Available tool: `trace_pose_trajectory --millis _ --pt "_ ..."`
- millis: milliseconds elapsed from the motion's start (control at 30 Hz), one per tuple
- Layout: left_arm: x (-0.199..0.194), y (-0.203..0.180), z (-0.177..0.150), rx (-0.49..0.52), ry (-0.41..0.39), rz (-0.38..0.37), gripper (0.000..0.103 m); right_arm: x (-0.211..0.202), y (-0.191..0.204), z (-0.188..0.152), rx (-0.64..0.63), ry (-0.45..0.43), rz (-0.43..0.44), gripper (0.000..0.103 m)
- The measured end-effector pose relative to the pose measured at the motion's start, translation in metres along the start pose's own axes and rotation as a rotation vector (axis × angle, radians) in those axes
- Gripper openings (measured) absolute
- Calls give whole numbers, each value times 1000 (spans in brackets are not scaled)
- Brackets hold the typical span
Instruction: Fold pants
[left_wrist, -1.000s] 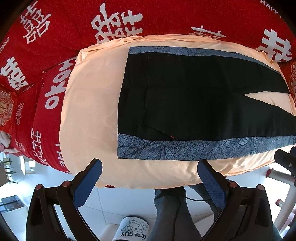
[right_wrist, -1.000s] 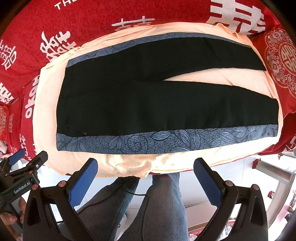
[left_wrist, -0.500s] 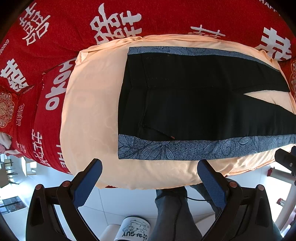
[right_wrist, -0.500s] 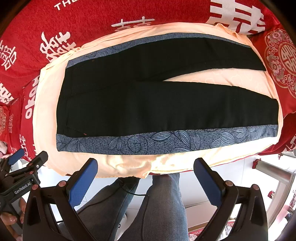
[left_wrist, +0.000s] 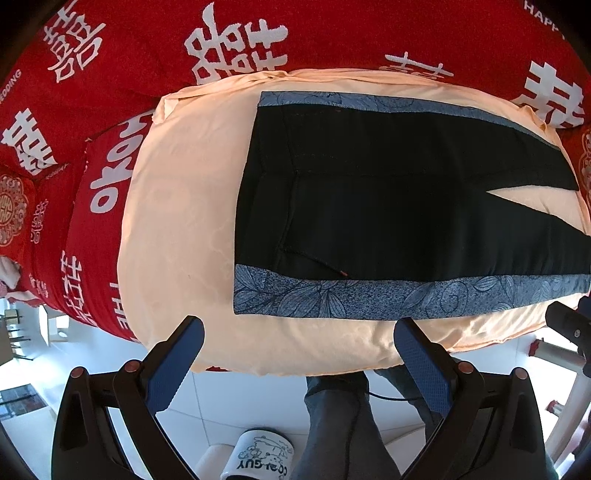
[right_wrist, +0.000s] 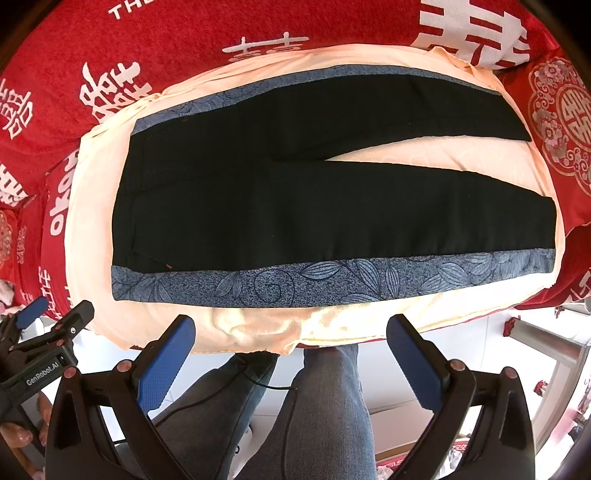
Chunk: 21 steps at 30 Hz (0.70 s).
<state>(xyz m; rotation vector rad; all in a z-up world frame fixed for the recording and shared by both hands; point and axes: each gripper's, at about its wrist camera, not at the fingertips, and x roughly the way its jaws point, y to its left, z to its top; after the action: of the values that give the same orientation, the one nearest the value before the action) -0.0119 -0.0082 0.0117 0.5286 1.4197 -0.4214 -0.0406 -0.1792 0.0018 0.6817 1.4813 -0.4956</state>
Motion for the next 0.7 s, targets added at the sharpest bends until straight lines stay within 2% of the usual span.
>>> trace_pose_trajectory --millis 67,200,400,500,700 --pt "0 -1 0 -1 6 -15 103 0 0 0 -2 -2 -1 103" --pt "-1 -6 -1 0 6 5 103 0 0 0 -1 -3 1 103" --pt "-1 -6 -1 -52 10 30 103 0 -3 3 -14 -8 10 103" --pt "-2 -6 -1 -85 20 7 103 -1 -7 5 -28 -11 16 103" --pt "-8 -15 -1 -137 -13 41 103 1 -17 10 -63 -6 39 103"
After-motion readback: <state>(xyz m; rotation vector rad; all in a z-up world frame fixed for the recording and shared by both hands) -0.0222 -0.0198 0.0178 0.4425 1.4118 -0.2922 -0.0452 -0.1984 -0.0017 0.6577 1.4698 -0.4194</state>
